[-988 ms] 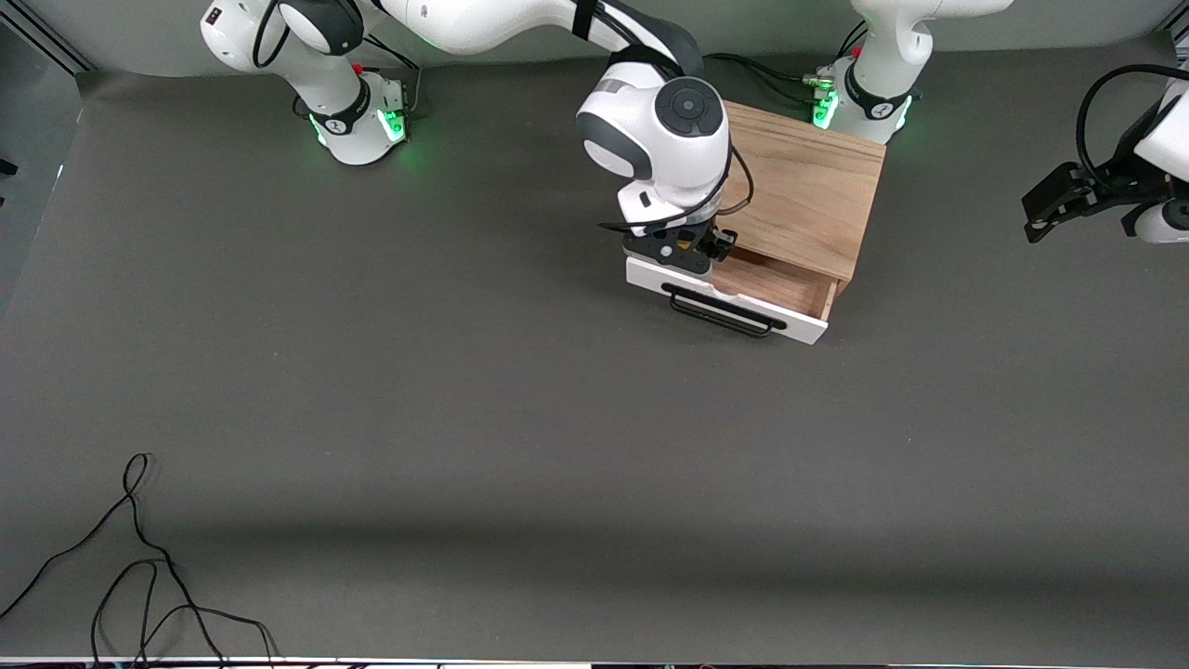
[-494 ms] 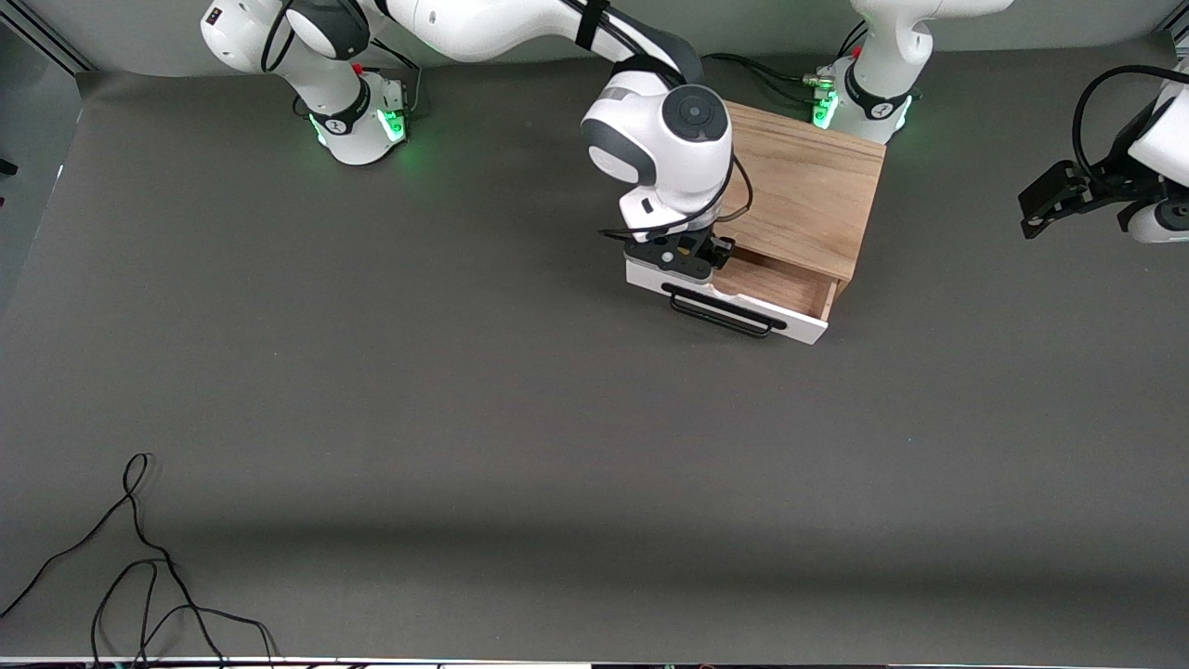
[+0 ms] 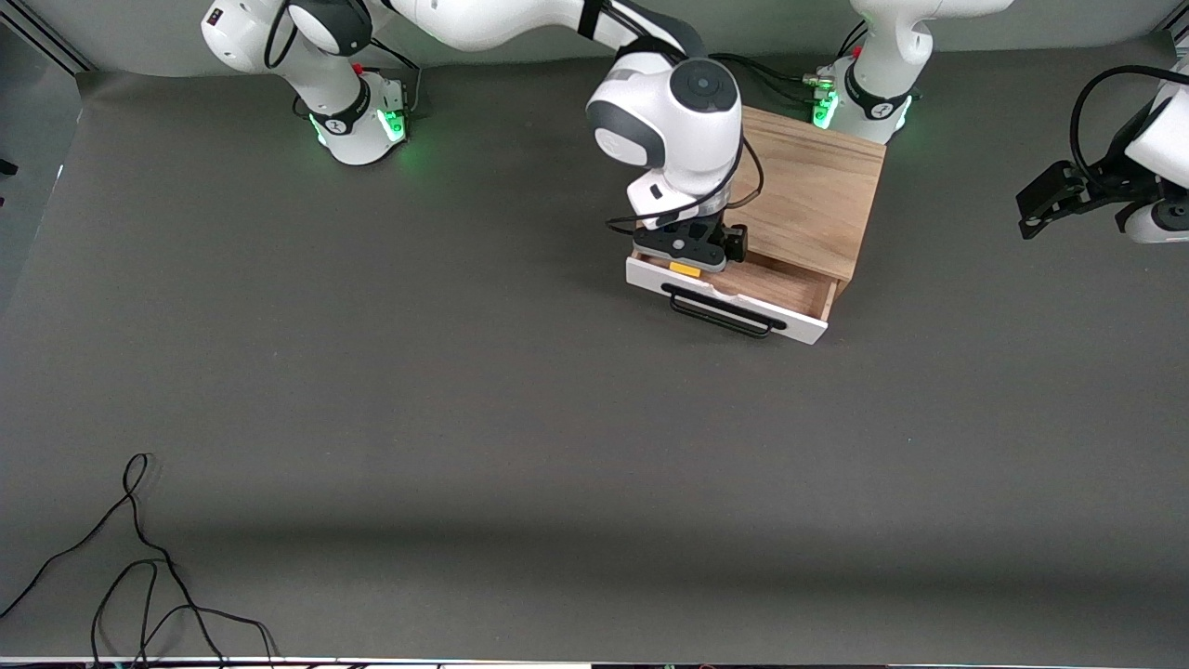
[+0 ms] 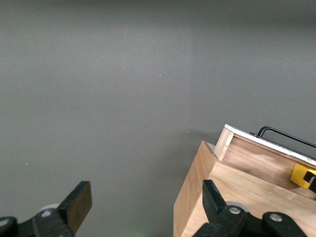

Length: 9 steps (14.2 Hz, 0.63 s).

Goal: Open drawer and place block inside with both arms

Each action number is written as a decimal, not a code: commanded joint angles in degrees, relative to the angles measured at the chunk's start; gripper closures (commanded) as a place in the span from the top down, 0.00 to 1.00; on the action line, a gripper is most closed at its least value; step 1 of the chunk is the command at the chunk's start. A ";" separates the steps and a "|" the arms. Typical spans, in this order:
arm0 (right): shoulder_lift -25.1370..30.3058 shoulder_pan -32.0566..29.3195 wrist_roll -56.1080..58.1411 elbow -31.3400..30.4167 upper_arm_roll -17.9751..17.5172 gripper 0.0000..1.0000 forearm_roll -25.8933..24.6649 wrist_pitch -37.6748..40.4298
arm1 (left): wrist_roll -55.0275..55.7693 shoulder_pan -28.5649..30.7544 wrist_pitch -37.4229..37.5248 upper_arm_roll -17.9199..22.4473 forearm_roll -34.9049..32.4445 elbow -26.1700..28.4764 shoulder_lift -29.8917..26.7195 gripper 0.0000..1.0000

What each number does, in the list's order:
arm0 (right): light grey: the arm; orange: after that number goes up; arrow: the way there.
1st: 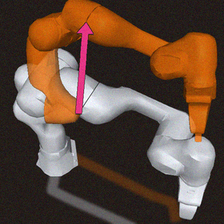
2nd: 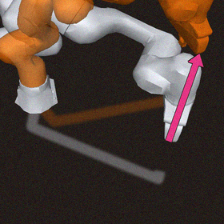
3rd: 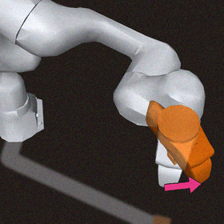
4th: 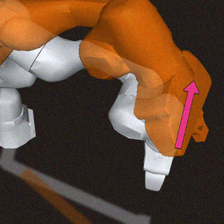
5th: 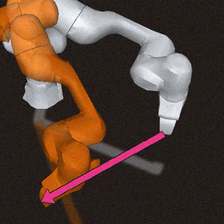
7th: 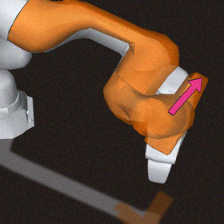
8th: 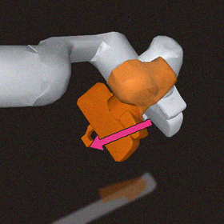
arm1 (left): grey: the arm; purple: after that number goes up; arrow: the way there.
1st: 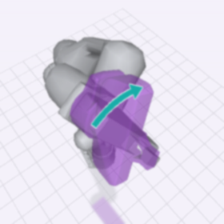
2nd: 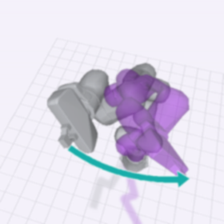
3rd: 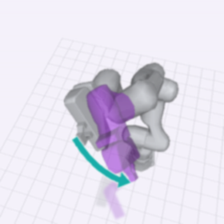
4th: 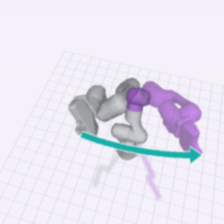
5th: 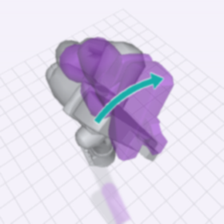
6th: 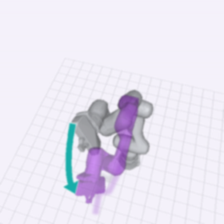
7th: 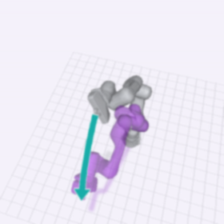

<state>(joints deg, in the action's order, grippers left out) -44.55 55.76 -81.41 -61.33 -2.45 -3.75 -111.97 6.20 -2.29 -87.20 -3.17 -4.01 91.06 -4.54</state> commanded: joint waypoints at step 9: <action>26.76 -22.15 26.52 -15.90 2.28 1.00 4.71 8.70 | -0.04 0.27 -1.48 -0.17 0.49 0.35 -0.38 1.00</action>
<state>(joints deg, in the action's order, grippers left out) -26.66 39.08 -63.17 -67.45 0.29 -1.24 -103.19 6.20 -2.29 -88.64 -3.25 -3.95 91.05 -4.48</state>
